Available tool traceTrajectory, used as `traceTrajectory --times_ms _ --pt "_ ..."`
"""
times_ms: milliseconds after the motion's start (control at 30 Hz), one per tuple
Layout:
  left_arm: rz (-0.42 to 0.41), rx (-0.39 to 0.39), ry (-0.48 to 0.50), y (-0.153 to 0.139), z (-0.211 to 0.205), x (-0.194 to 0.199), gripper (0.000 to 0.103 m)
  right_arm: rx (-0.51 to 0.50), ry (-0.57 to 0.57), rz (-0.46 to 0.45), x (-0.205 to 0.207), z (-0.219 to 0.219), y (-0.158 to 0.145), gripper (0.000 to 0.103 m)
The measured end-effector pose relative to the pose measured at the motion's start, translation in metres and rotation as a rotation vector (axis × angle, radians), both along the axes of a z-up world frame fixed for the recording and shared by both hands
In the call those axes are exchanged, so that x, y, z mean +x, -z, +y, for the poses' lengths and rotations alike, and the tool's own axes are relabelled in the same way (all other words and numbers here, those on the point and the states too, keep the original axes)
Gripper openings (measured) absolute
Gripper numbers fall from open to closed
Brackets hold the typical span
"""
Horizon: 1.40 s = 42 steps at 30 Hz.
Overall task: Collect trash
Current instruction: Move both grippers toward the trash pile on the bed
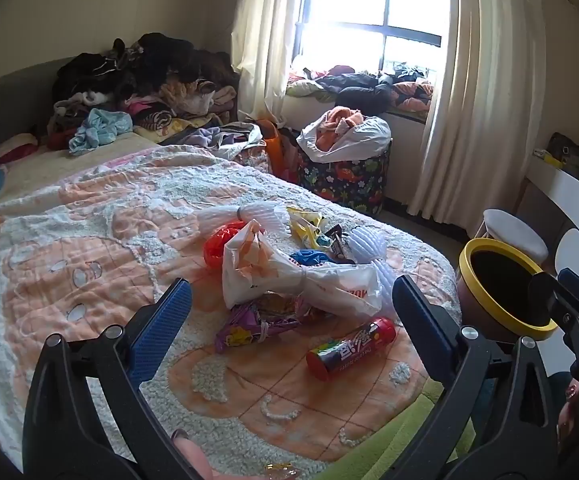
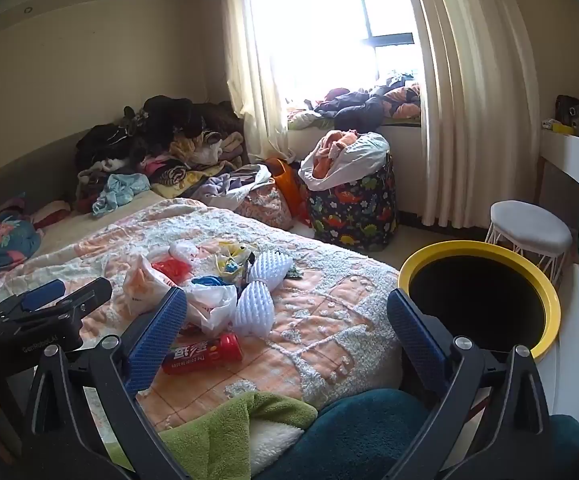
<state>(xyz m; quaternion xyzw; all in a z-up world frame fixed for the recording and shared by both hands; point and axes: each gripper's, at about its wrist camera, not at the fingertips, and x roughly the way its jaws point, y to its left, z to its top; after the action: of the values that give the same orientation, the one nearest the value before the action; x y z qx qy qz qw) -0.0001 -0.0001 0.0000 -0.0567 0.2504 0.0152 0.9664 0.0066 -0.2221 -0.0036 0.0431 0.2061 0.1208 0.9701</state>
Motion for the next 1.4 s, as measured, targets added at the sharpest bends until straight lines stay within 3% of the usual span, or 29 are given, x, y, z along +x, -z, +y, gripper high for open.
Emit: traceTrajectory --times_ms 1400 --pt "-0.006 0.006 0.009 -0.002 -0.0059 0.0021 0.092 0.009 0.007 -0.01 -0.0014 -0.0037 -0.0043 0.097"
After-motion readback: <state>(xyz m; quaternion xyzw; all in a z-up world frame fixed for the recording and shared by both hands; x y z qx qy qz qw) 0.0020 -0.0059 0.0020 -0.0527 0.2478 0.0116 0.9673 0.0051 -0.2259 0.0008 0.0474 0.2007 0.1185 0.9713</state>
